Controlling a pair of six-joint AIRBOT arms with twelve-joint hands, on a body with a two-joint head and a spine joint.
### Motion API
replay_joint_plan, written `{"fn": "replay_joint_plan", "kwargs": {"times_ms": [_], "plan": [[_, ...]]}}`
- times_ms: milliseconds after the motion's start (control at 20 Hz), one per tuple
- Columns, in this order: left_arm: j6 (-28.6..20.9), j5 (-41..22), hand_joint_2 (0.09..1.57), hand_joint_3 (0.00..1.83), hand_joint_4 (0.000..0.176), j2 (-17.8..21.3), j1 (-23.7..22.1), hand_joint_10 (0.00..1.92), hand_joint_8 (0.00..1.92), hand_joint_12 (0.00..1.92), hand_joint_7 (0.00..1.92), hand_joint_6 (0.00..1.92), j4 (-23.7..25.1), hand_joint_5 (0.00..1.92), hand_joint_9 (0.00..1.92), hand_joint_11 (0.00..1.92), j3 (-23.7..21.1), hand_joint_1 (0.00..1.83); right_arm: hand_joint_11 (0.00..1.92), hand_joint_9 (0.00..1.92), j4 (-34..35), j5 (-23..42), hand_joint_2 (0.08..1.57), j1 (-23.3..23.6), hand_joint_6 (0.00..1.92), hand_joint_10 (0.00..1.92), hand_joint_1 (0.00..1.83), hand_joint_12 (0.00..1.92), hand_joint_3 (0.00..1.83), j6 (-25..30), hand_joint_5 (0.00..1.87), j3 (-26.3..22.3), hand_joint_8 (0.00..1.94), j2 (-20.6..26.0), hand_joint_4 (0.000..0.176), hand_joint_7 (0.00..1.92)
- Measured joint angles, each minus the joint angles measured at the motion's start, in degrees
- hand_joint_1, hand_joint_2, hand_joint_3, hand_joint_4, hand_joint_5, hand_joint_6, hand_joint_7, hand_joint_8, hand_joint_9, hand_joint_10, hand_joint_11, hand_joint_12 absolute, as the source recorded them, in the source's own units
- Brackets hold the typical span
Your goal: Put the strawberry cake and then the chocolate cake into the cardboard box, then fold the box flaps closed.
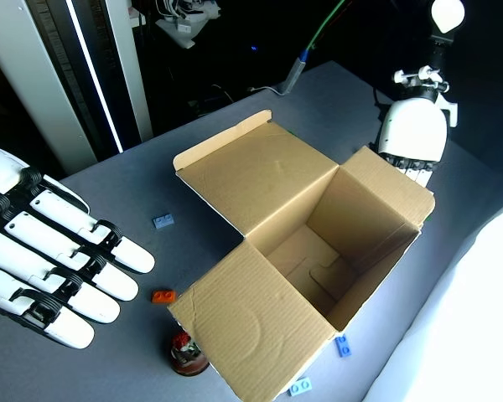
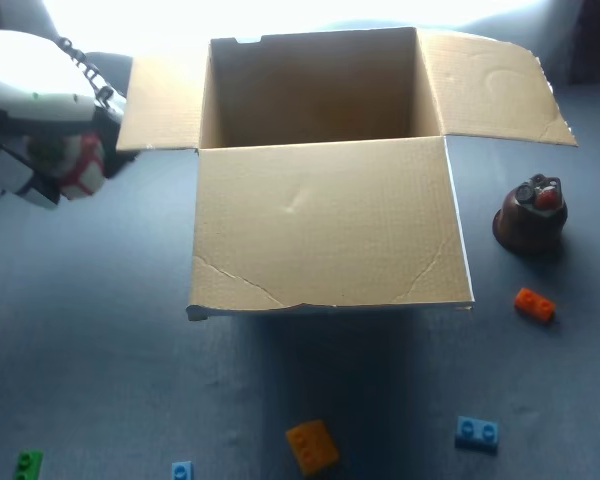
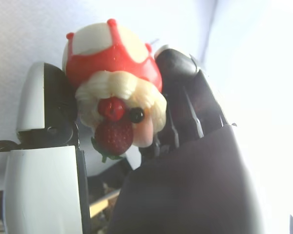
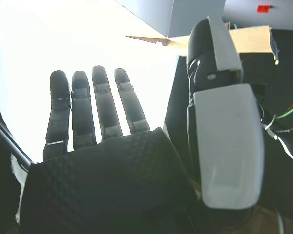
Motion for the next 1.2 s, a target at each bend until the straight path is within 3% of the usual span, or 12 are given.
{"fn": "replay_joint_plan", "kwargs": {"times_ms": [200, 400, 500, 750, 850, 1050, 1200], "plan": [[-0.15, -0.83, 1.34, 0.0, 0.0, 0.31, -2.97, 1.82, 1.75, 1.92, 0.5, 1.46, 1.55, 0.56, 0.59, 0.48, 0.13, 1.28, 0.0, 0.09, -0.02, 0.0, 1.08, 0.0, 0.0, 0.0, 0.58, 0.23, 0.0, 0.0, 0.07, 0.0, 0.0, -0.02, 0.0, 0.14], [-0.2, -2.1, 1.34, 0.0, 0.0, 0.46, -6.84, 1.8, 1.73, 1.92, 0.51, 1.46, 1.77, 0.57, 0.6, 0.48, 1.44, 1.28, 0.0, 0.1, 0.0, -0.02, 1.08, -0.02, 0.0, 0.0, 0.6, 0.28, 0.0, 0.0, 0.08, 0.0, 0.0, 0.0, 0.0, 0.16], [-0.22, -3.04, 1.32, 0.0, 0.0, 0.55, -7.87, 1.8, 1.71, 1.92, 0.55, 1.35, 2.14, 0.6, 0.61, 0.47, 2.21, 1.3, 0.0, 0.12, -0.02, -0.02, 1.08, -0.02, 0.0, 0.0, 0.6, 0.36, 0.0, 0.0, 0.1, 0.0, 0.0, 0.0, 0.0, 0.15], [-0.35, -4.22, 1.34, 0.01, 0.0, 0.57, -11.8, 1.83, 1.76, 1.92, 0.52, 1.44, 4.37, 0.58, 0.56, 0.45, 3.41, 1.29, 0.0, 0.14, 0.0, -0.02, 1.09, -0.02, 0.0, 0.01, 0.59, 0.42, 0.0, 0.0, 0.1, 0.0, 0.01, -0.02, 0.0, 0.16], [-0.35, -4.37, 1.33, 0.0, 0.0, 0.59, -13.22, 1.8, 1.75, 1.92, 0.52, 1.46, 4.66, 0.56, 0.59, 0.46, 3.41, 1.29, 0.0, 0.14, -0.02, 0.0, 1.08, -0.02, 0.0, 0.0, 0.61, 0.34, 0.0, 0.0, 0.08, 0.0, 0.0, -0.02, 0.0, 0.15], [-0.57, -5.46, 1.34, 0.0, 0.0, 0.81, -14.71, 1.81, 1.75, 1.92, 0.52, 1.45, 5.25, 0.56, 0.59, 0.46, 3.78, 1.29, 0.0, 0.16, -0.02, -0.11, 1.07, -0.83, 0.0, 0.01, 0.58, 0.5, 0.0, -0.02, 0.1, 0.0, 0.0, -0.07, 0.0, 0.18], [-1.29, -5.7, 1.33, 0.0, 0.0, 0.81, -15.76, 1.79, 1.72, 1.92, 0.54, 1.42, 5.9, 0.58, 0.61, 0.47, 3.87, 1.29, 0.0, 0.16, -0.02, -0.17, 1.06, -0.85, 0.0, 0.0, 0.55, 0.51, 0.0, -0.02, 0.09, 0.0, 0.0, -0.07, 0.0, 0.16]]}}
